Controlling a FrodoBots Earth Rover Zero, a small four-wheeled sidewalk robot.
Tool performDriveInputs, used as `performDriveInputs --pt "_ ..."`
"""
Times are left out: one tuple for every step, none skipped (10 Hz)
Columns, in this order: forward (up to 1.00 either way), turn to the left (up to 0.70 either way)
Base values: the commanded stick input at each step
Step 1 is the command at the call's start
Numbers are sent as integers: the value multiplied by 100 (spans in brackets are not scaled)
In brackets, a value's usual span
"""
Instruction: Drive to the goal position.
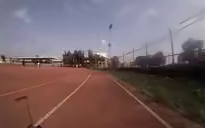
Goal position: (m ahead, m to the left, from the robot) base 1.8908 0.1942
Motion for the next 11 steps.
performDriveInputs --pt "50 0" --pt "50 0" --pt "50 0" --pt "50 0" --pt "50 0" --pt "50 0" --pt "50 0" --pt "50 0" --pt "50 0" --pt "50 0" --pt "50 0"
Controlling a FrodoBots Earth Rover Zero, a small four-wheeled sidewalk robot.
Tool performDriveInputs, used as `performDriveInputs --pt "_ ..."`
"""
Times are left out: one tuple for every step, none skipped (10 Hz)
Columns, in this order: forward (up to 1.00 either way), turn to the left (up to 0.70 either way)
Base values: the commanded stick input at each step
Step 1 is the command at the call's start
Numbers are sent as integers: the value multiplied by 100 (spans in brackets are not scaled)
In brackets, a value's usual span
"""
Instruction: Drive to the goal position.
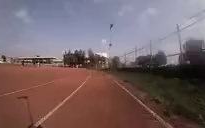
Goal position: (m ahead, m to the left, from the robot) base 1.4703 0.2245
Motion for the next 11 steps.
performDriveInputs --pt "50 0" --pt "50 0" --pt "50 0" --pt "50 0" --pt "50 0" --pt "50 0" --pt "50 0" --pt "50 0" --pt "50 0" --pt "50 0" --pt "50 0"
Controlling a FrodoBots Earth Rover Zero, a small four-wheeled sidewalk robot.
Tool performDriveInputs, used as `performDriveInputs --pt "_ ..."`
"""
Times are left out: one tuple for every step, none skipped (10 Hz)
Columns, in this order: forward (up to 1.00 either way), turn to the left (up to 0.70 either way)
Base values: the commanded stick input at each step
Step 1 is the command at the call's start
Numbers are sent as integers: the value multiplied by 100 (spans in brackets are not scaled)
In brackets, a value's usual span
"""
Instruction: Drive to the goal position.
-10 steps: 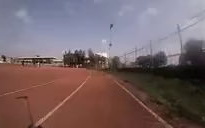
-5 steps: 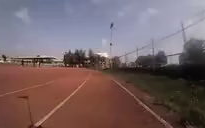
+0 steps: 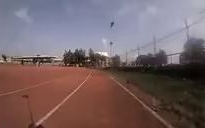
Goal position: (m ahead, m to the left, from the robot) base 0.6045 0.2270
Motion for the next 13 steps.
performDriveInputs --pt "50 0" --pt "50 0" --pt "50 0" --pt "50 0" --pt "50 0" --pt "50 0" --pt "50 0" --pt "50 0" --pt "50 0" --pt "50 0" --pt "50 0" --pt "50 0" --pt "50 0"
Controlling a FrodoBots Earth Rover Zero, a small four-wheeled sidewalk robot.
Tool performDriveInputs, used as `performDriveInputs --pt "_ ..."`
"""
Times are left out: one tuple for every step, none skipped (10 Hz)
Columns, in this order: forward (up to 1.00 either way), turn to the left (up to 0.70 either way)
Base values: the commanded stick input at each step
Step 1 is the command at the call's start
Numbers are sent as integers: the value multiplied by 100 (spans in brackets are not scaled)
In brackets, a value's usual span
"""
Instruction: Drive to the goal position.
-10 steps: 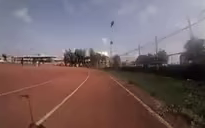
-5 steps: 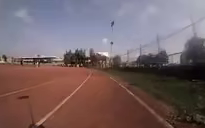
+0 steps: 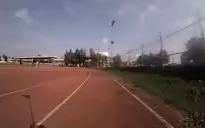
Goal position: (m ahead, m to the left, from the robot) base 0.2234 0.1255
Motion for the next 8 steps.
performDriveInputs --pt "50 0" --pt "50 0" --pt "50 0" --pt "50 0" --pt "50 0" --pt "50 0" --pt "50 0" --pt "50 0"
